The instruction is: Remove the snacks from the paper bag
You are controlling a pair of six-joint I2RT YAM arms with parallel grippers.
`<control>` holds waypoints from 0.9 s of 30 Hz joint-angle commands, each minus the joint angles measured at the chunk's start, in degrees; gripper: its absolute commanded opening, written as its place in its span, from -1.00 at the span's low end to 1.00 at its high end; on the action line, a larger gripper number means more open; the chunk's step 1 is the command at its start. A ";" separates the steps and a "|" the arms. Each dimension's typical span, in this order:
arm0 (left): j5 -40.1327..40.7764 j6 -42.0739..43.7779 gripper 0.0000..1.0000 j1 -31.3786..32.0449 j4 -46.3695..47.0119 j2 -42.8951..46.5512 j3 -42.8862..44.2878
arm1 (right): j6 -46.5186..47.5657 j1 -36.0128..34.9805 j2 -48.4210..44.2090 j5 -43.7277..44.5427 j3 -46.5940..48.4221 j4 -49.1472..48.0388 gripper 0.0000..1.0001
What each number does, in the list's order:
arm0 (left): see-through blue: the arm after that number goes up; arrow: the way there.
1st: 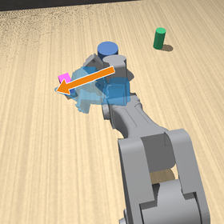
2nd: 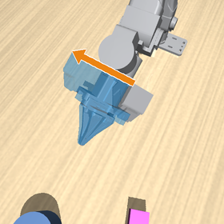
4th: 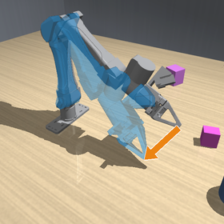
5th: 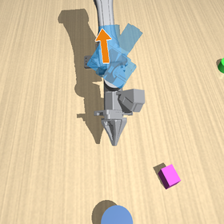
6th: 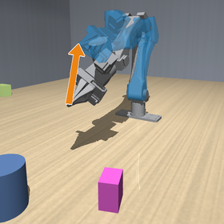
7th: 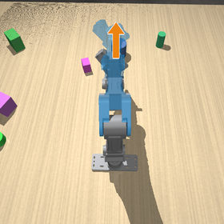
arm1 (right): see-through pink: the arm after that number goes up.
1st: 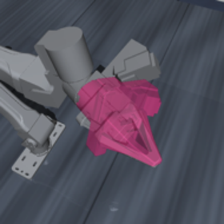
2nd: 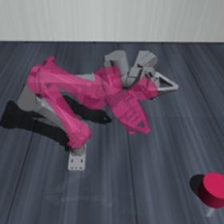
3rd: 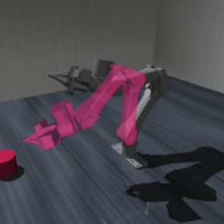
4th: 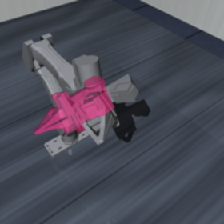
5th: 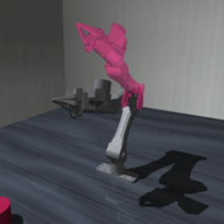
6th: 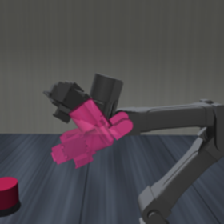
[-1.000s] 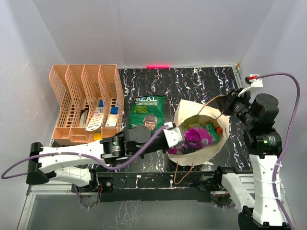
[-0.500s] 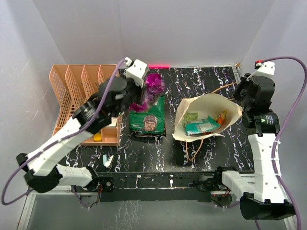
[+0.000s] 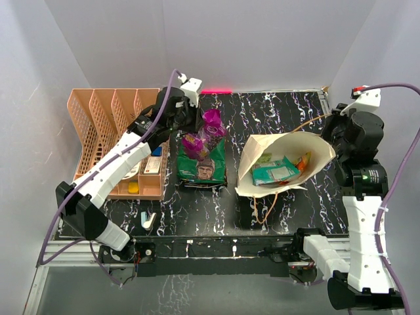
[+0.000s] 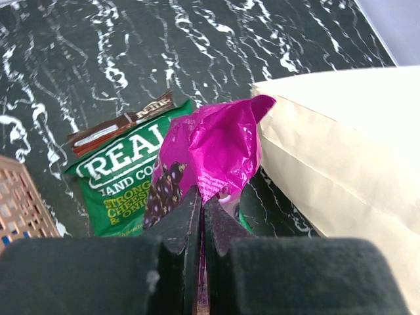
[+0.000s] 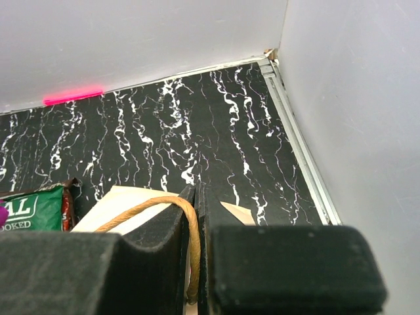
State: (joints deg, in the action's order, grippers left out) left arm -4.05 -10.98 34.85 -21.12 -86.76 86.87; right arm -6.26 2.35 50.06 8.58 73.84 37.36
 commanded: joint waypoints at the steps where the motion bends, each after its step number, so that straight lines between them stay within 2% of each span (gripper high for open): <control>1: -3.79 12.09 -1.00 0.32 6.63 6.26 -1.43 | 0.81 0.02 -1.43 -1.61 1.35 -3.12 -0.85; 7: -2.09 29.90 -1.00 0.36 7.01 7.00 -3.59 | 0.55 0.02 -1.81 -2.67 0.35 -3.70 -0.85; 10: -4.96 37.36 -1.00 0.30 9.16 6.36 -5.94 | 0.58 0.02 -1.86 -3.00 0.37 -3.62 -0.85; 12: -9.79 44.06 -1.00 0.31 15.79 7.59 -12.05 | 0.79 0.02 -2.10 -2.88 0.37 -3.61 -0.85; 14: -14.12 50.45 -1.00 0.78 25.36 10.74 -22.61 | 0.93 0.02 -2.32 -2.77 0.32 -3.61 -0.85; 16: -11.72 58.64 -1.00 3.90 31.67 12.75 -31.37 | 1.22 0.02 -2.75 -3.12 0.13 -3.61 -0.85; 19: -8.67 62.52 -1.00 6.27 39.18 11.25 -41.20 | 1.34 0.02 -3.61 -3.69 -0.75 -4.03 -0.85; 22: -4.62 67.22 -1.00 10.91 36.61 8.88 -43.17 | 1.22 0.02 -3.98 -5.05 -1.07 -4.23 -0.85; 27: -6.25 67.52 -1.00 11.91 36.35 6.28 -43.96 | 0.69 0.02 -4.40 -5.80 -1.16 -4.32 -0.85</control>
State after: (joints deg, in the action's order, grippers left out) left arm -9.41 52.38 46.41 10.13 -79.29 43.33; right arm -5.89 2.35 46.54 3.66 72.40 37.23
